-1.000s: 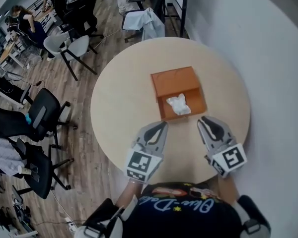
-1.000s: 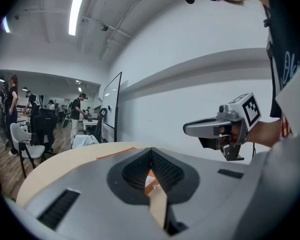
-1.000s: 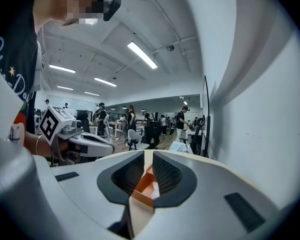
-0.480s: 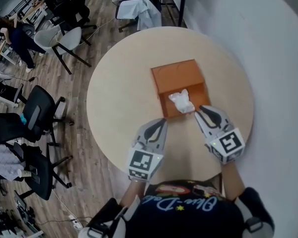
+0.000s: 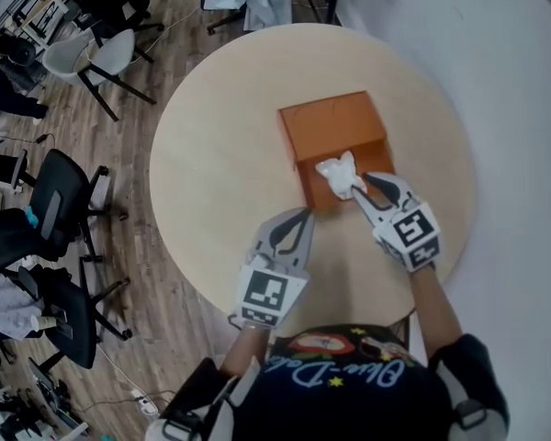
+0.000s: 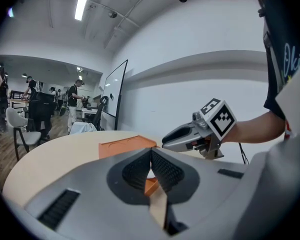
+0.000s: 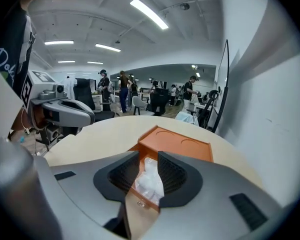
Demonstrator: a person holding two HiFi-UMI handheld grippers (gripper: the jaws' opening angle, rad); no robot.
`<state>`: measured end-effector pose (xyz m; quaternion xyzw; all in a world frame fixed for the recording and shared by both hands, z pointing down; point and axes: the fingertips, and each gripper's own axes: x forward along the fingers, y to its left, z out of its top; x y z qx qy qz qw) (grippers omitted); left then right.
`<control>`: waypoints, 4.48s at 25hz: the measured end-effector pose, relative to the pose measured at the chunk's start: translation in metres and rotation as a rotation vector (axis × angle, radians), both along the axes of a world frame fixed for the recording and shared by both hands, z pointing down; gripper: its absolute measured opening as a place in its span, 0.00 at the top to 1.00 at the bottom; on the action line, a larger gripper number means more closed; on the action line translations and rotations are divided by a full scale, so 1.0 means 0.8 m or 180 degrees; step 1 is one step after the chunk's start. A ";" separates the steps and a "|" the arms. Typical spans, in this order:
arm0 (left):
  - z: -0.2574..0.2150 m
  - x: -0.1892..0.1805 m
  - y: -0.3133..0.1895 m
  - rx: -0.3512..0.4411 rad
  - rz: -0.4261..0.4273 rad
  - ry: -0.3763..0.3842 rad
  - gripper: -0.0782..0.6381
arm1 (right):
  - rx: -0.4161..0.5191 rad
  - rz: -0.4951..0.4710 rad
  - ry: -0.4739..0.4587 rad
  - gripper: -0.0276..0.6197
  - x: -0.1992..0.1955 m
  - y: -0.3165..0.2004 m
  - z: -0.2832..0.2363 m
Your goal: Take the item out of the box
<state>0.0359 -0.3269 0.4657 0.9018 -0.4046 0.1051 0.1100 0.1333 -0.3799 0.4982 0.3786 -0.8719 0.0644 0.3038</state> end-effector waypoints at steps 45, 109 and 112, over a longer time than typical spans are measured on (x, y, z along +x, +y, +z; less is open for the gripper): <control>0.027 -0.024 -0.004 -0.0229 -0.0033 0.0054 0.91 | -0.0766 -0.0239 0.0929 0.95 -0.009 -0.039 0.127; -0.045 -0.014 0.055 0.0150 -0.0178 -0.0112 0.91 | 0.0659 0.0159 -0.0959 0.95 -0.003 0.104 -0.107; -0.043 -0.014 0.054 0.0152 -0.0174 -0.0117 0.91 | 0.0672 0.0160 -0.0969 0.95 -0.003 0.103 -0.108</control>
